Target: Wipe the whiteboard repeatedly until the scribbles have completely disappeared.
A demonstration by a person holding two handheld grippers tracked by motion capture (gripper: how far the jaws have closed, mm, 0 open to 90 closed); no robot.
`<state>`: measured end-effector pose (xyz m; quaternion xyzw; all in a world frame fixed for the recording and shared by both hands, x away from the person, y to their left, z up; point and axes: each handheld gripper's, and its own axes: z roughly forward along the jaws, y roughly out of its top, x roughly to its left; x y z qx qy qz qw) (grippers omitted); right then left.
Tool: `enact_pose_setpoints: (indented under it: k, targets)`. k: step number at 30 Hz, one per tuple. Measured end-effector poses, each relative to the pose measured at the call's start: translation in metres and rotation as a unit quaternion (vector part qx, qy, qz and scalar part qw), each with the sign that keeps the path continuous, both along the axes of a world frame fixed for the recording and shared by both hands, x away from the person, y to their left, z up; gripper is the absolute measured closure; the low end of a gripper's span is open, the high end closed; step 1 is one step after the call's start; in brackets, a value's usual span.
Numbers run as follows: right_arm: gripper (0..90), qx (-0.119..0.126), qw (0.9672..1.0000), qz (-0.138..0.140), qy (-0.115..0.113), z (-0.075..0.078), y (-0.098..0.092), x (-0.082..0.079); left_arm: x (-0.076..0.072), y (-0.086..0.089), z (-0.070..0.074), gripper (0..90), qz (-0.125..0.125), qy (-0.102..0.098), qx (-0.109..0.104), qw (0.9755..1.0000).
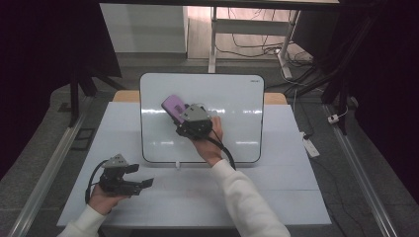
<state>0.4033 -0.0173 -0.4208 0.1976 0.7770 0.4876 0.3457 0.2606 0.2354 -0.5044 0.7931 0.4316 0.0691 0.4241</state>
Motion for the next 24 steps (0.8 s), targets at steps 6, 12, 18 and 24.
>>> enact_pose_setpoints:
  k: [6, 12, 18, 24]
  targets:
    - [39.7, 0.048, 0.9968, -0.063, -0.01, 0.027, -0.031, 0.021, 0.0, 0.001, 0.0, 15.1, -0.002, 0.001, -0.001, 1.0]
    - [39.7, 0.043, 0.9983, -0.038, -0.005, 0.025, -0.016, 0.022, 0.001, 0.001, 0.0, 15.1, 0.0, 0.001, -0.002, 1.0]
    - [39.7, 0.008, 0.9995, 0.029, 0.006, 0.001, 0.021, 0.005, 0.0, 0.001, 0.0, 15.1, 0.0, -0.001, -0.002, 1.0]
    - [39.7, -0.001, 0.9991, 0.041, 0.011, -0.003, 0.025, 0.001, -0.001, 0.002, 0.0, 15.1, 0.001, -0.002, -0.002, 1.0]
